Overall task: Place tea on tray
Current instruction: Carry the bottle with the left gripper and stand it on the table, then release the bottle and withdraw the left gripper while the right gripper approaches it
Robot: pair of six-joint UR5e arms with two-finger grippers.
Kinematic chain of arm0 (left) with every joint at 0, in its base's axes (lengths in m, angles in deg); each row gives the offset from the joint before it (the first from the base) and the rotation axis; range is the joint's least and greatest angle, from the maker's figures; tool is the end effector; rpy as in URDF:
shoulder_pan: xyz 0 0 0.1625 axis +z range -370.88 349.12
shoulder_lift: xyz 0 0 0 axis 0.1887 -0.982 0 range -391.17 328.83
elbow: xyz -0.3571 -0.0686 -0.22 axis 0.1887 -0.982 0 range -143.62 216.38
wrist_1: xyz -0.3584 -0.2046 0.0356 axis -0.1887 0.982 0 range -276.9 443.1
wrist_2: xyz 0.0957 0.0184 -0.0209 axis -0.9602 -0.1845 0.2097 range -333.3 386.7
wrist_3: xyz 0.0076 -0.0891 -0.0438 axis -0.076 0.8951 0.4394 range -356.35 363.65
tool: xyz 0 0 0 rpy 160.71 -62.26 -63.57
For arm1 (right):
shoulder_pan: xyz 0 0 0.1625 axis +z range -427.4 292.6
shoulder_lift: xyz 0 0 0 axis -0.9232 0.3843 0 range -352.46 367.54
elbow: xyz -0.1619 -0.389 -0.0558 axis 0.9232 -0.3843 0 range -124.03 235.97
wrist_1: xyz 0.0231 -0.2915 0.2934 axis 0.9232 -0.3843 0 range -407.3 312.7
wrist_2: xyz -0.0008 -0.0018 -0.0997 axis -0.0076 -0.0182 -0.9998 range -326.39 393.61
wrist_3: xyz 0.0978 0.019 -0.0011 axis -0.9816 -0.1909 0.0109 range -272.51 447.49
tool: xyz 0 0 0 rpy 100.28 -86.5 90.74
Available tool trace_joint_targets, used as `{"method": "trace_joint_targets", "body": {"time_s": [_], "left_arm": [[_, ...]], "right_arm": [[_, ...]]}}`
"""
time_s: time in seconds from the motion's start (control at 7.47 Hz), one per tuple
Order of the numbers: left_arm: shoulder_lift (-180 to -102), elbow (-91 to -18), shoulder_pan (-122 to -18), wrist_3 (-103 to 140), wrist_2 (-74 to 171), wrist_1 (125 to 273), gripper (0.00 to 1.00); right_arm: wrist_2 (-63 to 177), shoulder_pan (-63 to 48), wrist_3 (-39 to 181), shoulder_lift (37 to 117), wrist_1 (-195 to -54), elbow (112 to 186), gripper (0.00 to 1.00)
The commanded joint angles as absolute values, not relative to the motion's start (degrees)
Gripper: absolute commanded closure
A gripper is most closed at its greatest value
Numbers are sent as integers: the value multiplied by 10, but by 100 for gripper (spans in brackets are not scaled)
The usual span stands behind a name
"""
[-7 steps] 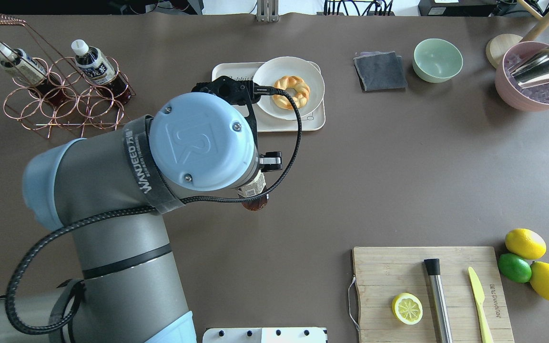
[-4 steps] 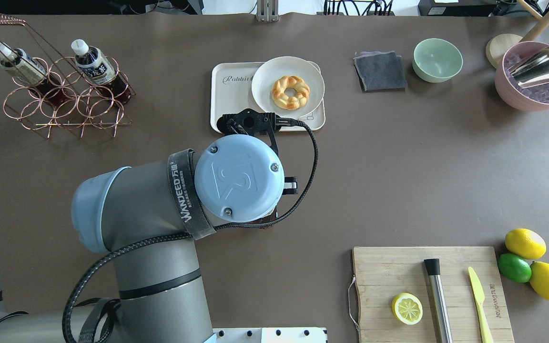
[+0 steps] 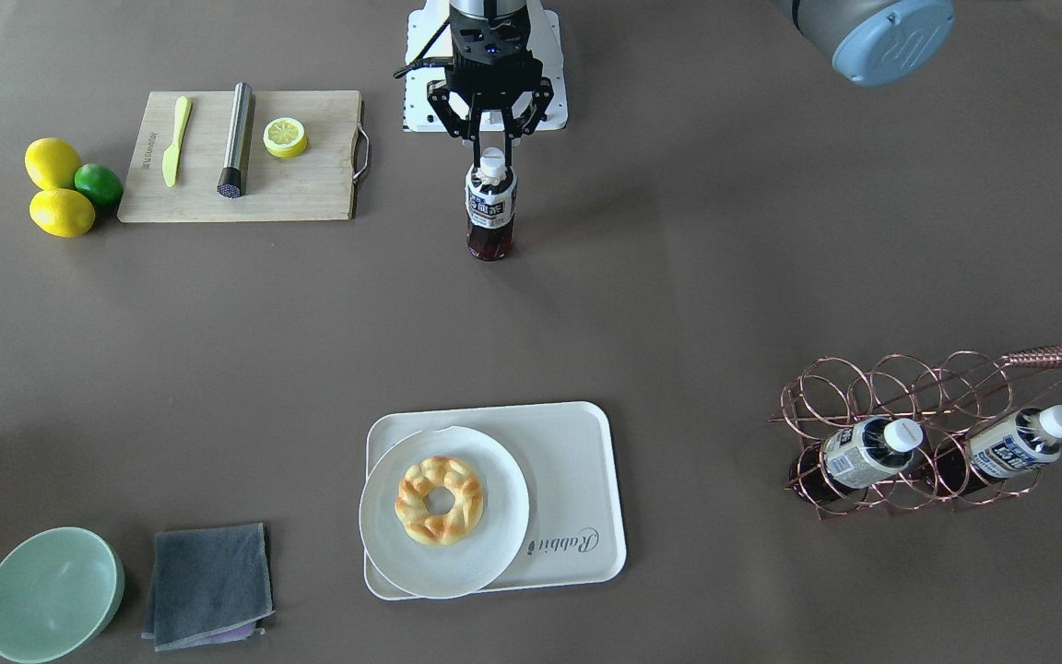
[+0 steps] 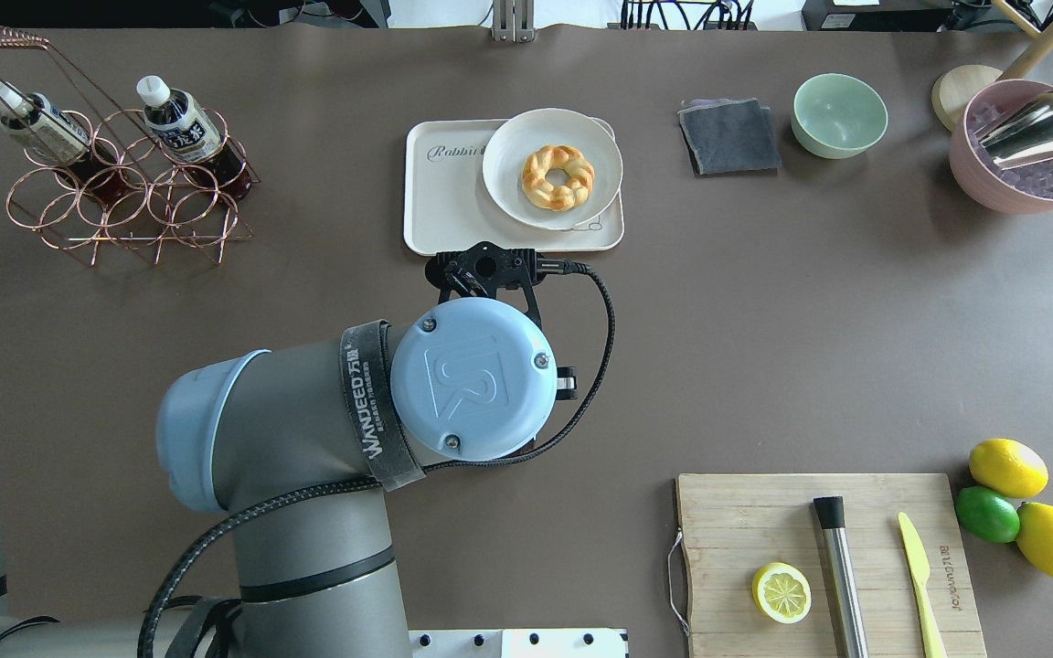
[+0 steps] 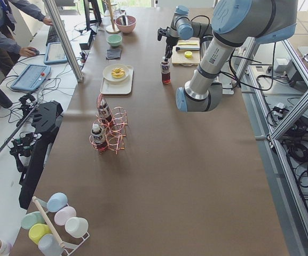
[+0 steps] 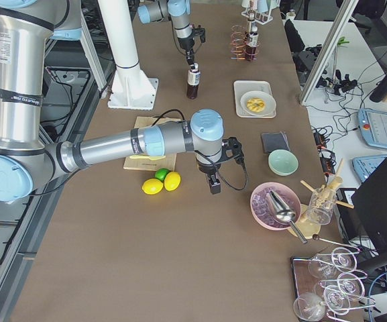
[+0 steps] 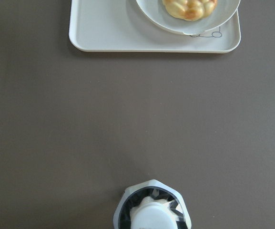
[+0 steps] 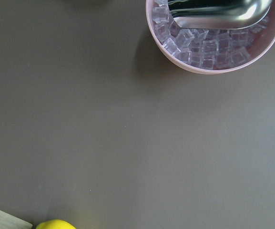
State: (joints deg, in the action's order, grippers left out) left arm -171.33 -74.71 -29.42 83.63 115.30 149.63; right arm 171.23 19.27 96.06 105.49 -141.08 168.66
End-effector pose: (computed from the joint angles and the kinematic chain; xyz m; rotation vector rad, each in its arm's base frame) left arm 0.5192 -0.3173 0.0565 0.2282 0.8032 -0.1503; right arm 0.0346 -0.4339 0.5306 0.2183 -0.8220 -0.2745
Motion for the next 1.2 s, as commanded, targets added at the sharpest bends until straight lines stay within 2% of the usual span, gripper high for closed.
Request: {"method": "trace_joint_targets", "body": {"time_s": [0.0,0.13,0.54,0.8,1.07], "left_arm": [[-1712,-750,-293,837,1153,1495,10],[-1716,-757,-294,837,1155,1495,5],[-1660,-841,-342,778,1167,1491,4],[-1604,-854,-458,693,1297,1495,4],[-1552,-857,-531,633,1374,1512,4]], "right_arm": [[1714,183,914,1048,-1411,1724,0],[1714,177,875,1034,-1412,1737,0],[1714,87,695,970,-1412,1784,0],[1692,-9,498,887,-1413,1817,0],[1622,-122,312,812,-1418,1842,0]]}}
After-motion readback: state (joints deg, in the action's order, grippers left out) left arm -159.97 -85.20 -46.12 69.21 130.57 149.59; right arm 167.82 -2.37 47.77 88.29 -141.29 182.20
